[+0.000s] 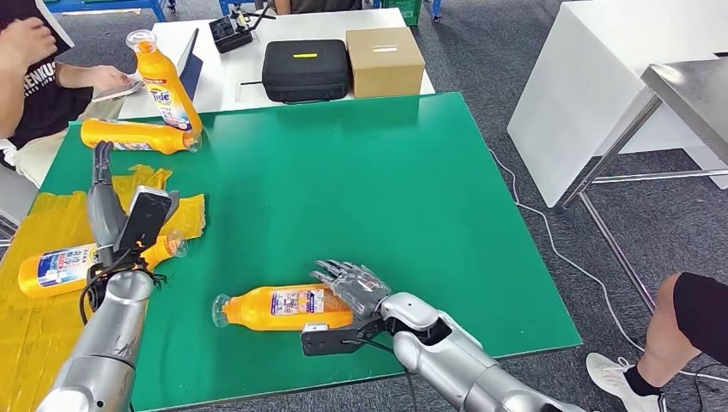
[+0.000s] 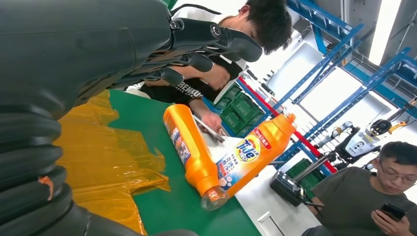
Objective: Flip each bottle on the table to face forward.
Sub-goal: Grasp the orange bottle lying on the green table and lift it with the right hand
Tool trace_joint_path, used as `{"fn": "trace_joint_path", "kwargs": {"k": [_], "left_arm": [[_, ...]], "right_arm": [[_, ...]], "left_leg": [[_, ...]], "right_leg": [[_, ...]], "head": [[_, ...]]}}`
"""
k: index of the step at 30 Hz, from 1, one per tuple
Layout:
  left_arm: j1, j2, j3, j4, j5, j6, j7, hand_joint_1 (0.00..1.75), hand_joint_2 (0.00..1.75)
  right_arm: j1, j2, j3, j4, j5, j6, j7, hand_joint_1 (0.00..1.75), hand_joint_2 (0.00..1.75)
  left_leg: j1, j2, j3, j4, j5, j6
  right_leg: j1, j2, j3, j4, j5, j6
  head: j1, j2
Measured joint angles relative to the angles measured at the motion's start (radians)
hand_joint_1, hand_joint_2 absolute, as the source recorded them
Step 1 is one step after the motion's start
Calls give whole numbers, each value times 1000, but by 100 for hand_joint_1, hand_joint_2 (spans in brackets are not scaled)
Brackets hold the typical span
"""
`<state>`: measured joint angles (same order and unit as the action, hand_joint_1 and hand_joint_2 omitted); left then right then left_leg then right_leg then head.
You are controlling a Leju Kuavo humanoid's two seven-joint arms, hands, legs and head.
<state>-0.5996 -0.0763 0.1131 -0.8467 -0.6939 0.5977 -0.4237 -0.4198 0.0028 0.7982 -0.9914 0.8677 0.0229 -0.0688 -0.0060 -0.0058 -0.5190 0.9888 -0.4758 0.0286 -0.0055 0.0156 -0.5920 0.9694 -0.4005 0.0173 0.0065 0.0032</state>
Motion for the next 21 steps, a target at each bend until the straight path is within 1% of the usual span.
{"fn": "trace_joint_path", "kwargs": {"k": [3,8,13,17,21], "left_arm": [[0,0,-5,5,8,0,-2,0,175],[-1,-5,-11,19,22,-4,-13,0,175],[-2,-14,-16,30,34,-22,-15,0,175],[-2,-22,-22,32,41,-33,-15,0,175],[6,-30,-26,30,68,-56,-22,0,175]], "right_arm": [[-16,15,9,46,35,-26,11,175,175],[-33,29,16,106,46,-60,10,175,175],[-26,30,7,113,44,-88,21,175,175],[7,31,-35,90,25,-142,30,175,175],[66,31,-118,34,-38,-219,8,175,175]], "left_leg": [[0,0,2,0,0,0],[0,1,5,0,0,0],[0,0,8,0,0,0],[0,-2,8,0,0,0],[-1,-2,6,0,0,0]], "right_leg": [[0,0,1,0,0,0],[1,1,5,-1,0,0],[1,0,7,-1,0,0],[1,0,8,-1,0,0],[0,0,7,-1,0,0]], "head": [[0,0],[0,0],[0,0],[0,0],[0,0]]}}
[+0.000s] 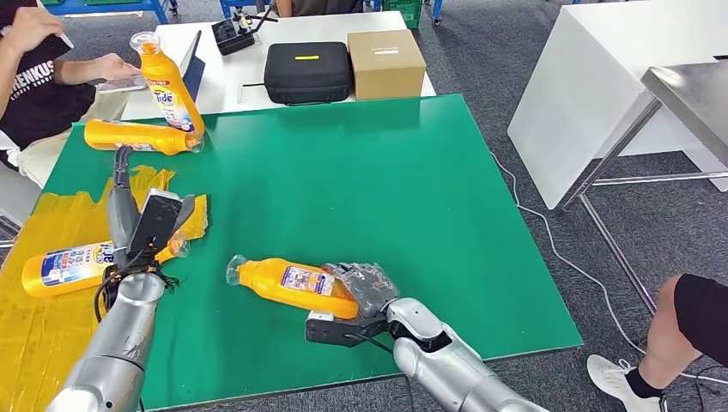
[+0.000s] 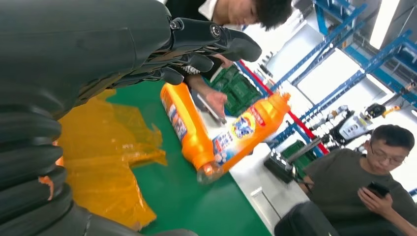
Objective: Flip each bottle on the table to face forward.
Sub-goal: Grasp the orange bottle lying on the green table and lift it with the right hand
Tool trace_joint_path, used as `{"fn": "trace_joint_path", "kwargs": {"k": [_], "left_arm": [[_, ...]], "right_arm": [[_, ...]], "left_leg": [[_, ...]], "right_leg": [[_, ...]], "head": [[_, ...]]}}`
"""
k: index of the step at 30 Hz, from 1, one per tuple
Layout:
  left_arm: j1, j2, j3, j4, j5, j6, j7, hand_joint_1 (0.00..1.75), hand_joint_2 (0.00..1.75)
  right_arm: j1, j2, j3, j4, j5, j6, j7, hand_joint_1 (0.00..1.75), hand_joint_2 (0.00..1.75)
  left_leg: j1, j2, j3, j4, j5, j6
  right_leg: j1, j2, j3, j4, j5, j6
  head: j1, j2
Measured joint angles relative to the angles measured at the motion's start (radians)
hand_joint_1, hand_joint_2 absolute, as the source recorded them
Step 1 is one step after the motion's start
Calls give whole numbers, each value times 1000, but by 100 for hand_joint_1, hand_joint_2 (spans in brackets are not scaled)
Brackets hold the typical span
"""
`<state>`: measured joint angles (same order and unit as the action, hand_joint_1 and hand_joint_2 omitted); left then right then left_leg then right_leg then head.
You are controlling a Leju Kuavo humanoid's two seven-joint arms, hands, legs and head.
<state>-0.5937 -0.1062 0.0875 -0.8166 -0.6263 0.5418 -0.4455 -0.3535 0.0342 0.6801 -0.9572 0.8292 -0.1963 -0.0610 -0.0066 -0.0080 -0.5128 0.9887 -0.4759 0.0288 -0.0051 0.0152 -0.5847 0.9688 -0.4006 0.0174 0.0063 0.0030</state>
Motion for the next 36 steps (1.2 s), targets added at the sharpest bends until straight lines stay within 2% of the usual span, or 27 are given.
{"fn": "trace_joint_path", "kwargs": {"k": [3,8,13,17,20,26,31,36], "left_arm": [[19,-7,0,-10,104,-106,-17,0,175],[60,-13,4,-55,428,-494,6,0,175],[107,-19,-7,-142,598,-704,56,0,175],[152,-37,-47,-228,760,-866,102,0,175],[184,-49,-97,-297,818,-904,103,0,175],[243,-75,-217,-405,824,-912,98,0,175],[252,-85,-301,-422,821,-884,93,0,175],[254,-86,-334,-426,833,-858,69,0,175]], "right_arm": [[47,1,-86,-43,-73,-91,-54,175,175],[84,18,-209,-100,-125,-247,-131,175,175],[99,44,-275,-129,-99,-356,-167,175,175],[118,72,-316,-161,-10,-471,-211,175,175],[143,106,-364,-199,75,-495,-251,175,175],[174,171,-436,-243,166,-496,-290,175,175],[177,216,-454,-243,227,-498,-320,175,175],[175,267,-488,-235,307,-504,-350,175,175]], "left_leg": [[0,0,-3,0,0,0],[0,1,-6,0,0,0],[0,1,-7,0,0,0],[0,0,-8,0,0,0],[0,1,-8,0,0,0],[0,-1,-9,0,0,0],[0,-1,-9,0,0,0],[0,-1,-9,0,0,0]], "right_leg": [[-1,0,-3,0,0,0],[-1,0,-6,0,0,0],[-1,0,-7,0,0,0],[0,0,-8,0,0,0],[0,0,-8,0,0,0],[-1,-1,-8,0,0,0],[-1,-1,-8,0,0,0],[0,-1,-8,0,0,0]], "head": [[0,0],[0,0],[0,0],[0,0],[0,0],[0,0],[0,0],[0,0]]}}
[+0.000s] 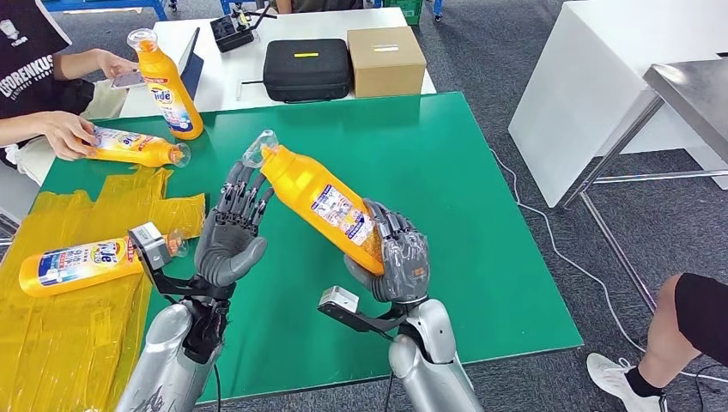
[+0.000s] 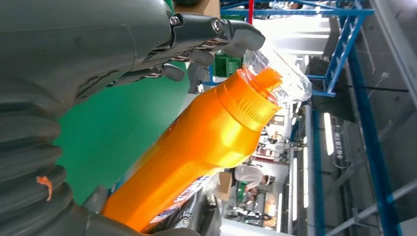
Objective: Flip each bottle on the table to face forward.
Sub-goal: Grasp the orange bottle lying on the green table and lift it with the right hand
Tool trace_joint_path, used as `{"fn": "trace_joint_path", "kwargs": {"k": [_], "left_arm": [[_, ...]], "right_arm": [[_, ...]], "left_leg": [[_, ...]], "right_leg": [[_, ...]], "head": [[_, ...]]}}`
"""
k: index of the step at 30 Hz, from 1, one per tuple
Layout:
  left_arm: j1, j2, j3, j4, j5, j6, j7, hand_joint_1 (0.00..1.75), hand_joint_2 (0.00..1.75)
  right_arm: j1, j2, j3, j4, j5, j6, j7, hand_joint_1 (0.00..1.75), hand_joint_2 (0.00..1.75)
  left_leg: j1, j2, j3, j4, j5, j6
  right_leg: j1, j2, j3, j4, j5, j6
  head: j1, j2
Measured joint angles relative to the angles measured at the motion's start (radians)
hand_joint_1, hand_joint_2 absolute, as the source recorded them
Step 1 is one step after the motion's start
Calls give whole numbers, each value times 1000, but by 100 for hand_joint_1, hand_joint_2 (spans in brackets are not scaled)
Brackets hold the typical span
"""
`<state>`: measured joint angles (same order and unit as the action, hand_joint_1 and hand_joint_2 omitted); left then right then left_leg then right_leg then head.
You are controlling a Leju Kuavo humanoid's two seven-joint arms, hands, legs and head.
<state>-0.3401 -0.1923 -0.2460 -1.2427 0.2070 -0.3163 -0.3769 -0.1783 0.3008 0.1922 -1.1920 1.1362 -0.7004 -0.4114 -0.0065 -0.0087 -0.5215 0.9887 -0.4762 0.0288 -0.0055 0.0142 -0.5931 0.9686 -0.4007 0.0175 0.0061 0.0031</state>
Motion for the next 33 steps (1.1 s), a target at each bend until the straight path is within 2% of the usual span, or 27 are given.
{"fn": "trace_joint_path", "kwargs": {"k": [7,11,16,21,27,33], "left_arm": [[8,-2,-30,-11,-4,16,-1,0,175],[6,-2,-43,-12,4,51,-1,0,175],[0,-1,-48,-11,37,77,12,0,175],[3,2,-51,-9,55,79,14,0,175],[11,16,-42,9,76,82,10,0,175],[19,31,-5,37,77,94,1,0,175]], "right_arm": [[-8,46,-24,9,34,0,-28,175,175],[-13,60,-8,12,72,0,-4,175,175],[-28,61,99,27,187,0,62,175,175],[-62,52,195,104,187,0,129,175,175],[-123,50,285,253,87,1,191,175,175],[-209,54,455,462,-189,57,229,175,175]], "left_leg": [[0,0,-1,0,0,0],[0,0,-1,0,0,0],[0,0,-1,0,0,0],[0,1,-1,0,0,0],[0,1,-1,0,0,0],[0,3,-1,0,0,0]], "right_leg": [[0,0,-1,0,0,0],[0,0,-1,0,0,0],[0,0,-1,0,0,0],[0,0,-1,0,0,0],[0,0,-1,0,0,0],[0,2,-2,0,0,0]], "head": [[0,0],[0,0],[0,0],[1,0],[1,0],[0,0]]}}
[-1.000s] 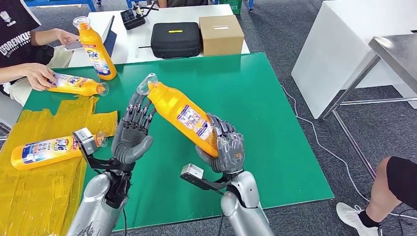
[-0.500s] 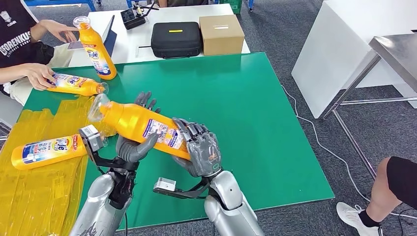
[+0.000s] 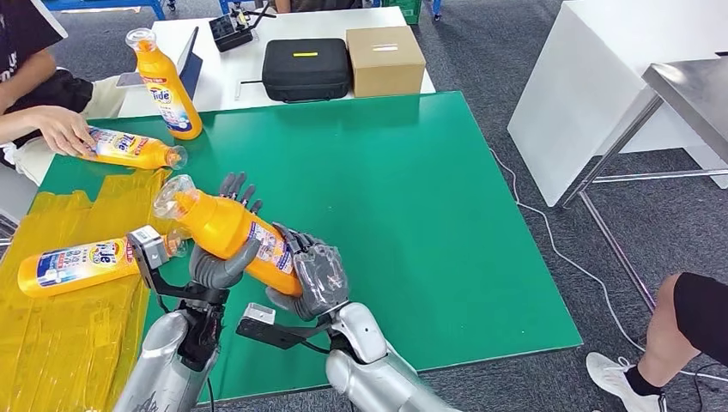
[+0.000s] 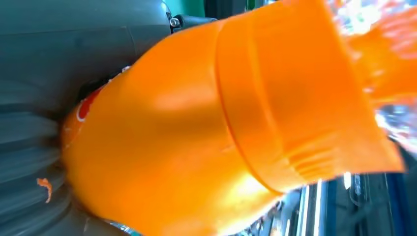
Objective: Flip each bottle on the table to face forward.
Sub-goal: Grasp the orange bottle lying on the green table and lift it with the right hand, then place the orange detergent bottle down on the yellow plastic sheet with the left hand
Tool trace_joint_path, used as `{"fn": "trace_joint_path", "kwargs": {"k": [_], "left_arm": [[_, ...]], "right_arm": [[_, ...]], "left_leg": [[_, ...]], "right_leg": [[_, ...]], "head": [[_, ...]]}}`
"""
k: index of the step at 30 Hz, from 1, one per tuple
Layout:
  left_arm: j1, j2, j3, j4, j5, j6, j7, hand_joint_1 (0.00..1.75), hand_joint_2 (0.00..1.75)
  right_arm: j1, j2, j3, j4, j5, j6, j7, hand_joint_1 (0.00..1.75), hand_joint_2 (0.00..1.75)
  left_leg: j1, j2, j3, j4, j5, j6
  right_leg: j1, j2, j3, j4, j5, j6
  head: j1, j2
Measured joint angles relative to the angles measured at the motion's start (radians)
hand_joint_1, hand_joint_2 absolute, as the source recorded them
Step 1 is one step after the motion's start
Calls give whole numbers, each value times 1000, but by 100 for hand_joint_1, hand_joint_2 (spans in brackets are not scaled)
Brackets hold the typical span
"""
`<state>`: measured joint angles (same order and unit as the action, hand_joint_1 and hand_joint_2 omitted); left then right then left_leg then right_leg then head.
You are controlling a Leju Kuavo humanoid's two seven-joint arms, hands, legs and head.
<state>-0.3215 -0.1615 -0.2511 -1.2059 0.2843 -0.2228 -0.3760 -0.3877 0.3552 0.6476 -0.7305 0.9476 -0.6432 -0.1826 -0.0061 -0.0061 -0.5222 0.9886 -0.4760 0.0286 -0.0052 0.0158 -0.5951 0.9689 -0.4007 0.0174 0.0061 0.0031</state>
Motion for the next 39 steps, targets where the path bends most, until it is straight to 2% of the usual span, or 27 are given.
{"fn": "trace_joint_path", "kwargs": {"k": [4,7,8,9,11,23,25,26,27,29,30,34,36,38,39], "left_arm": [[21,2,31,2,20,15,-23,0,175],[36,2,45,0,11,28,-39,114,175],[41,2,47,-2,3,33,-45,158,175],[45,2,49,-5,-7,38,-51,166,175],[52,2,49,-10,-24,44,-59,175,175],[55,0,44,-33,-65,48,-62,175,175],[51,-1,41,-33,-71,48,-62,175,175],[49,-2,39,-33,-73,48,-62,175,175],[46,-2,38,-33,-75,48,-62,175,175],[40,-4,36,-35,-79,49,-68,175,175],[38,-5,35,-39,-85,51,-72,175,175],[31,-10,34,-87,-162,109,-94,175,175],[27,-10,34,-119,-237,180,-109,175,175],[24,-12,36,-154,-363,307,-123,175,175],[22,-14,38,-173,-444,389,-129,175,175]], "right_arm": [[-42,1,65,90,-66,7,0,175,175],[-60,2,86,133,-85,16,-4,175,175],[-64,3,89,143,-90,21,-7,175,175],[-67,4,90,151,-94,25,-10,175,175],[-71,6,91,162,-99,28,-15,175,175],[-71,7,56,165,-111,20,-47,175,175],[-68,7,45,160,-108,19,-49,157,175],[-66,8,40,157,-107,18,-49,129,175],[-65,8,34,152,-106,17,-51,86,175],[-61,8,22,139,-109,15,-58,16,175],[-57,8,15,131,-114,15,-64,0,175],[-28,5,-21,77,-179,67,-109,0,175],[-4,0,-42,40,-231,119,-137,0,87],[29,-9,-71,-18,-321,181,-175,0,0],[48,-15,-89,-55,-380,216,-198,0,0]], "left_leg": [[0,0,0,0,0,0],[0,0,0,0,0,0],[0,0,-1,0,0,0],[0,1,-1,0,0,0],[-1,1,-1,0,0,0],[-1,1,0,0,0,0],[-1,1,0,0,0,0],[-1,1,0,0,0,0],[-1,1,0,0,0,0],[-1,1,0,0,0,0],[-1,1,0,0,0,0],[-1,1,-1,0,0,0],[-1,0,-1,0,0,0],[-1,0,-1,0,0,0],[-1,0,-2,0,0,0]], "right_leg": [[1,0,0,0,0,0],[1,0,-1,0,0,0],[1,0,-1,0,0,0],[1,0,-1,0,0,0],[1,0,-1,0,0,0],[2,1,-1,0,0,0],[2,1,-1,0,0,0],[2,1,-1,0,0,0],[2,1,-1,0,0,0],[2,1,-1,0,0,0],[2,1,-1,0,0,0],[2,1,-1,0,0,0],[2,0,-1,0,0,0],[2,0,-1,0,0,0],[2,0,-1,0,0,0]], "head": [[0,0],[0,0],[0,0],[0,0],[0,0],[0,0],[0,0],[0,0],[0,0],[0,0],[0,0],[0,0],[0,0],[0,0],[0,0]]}}
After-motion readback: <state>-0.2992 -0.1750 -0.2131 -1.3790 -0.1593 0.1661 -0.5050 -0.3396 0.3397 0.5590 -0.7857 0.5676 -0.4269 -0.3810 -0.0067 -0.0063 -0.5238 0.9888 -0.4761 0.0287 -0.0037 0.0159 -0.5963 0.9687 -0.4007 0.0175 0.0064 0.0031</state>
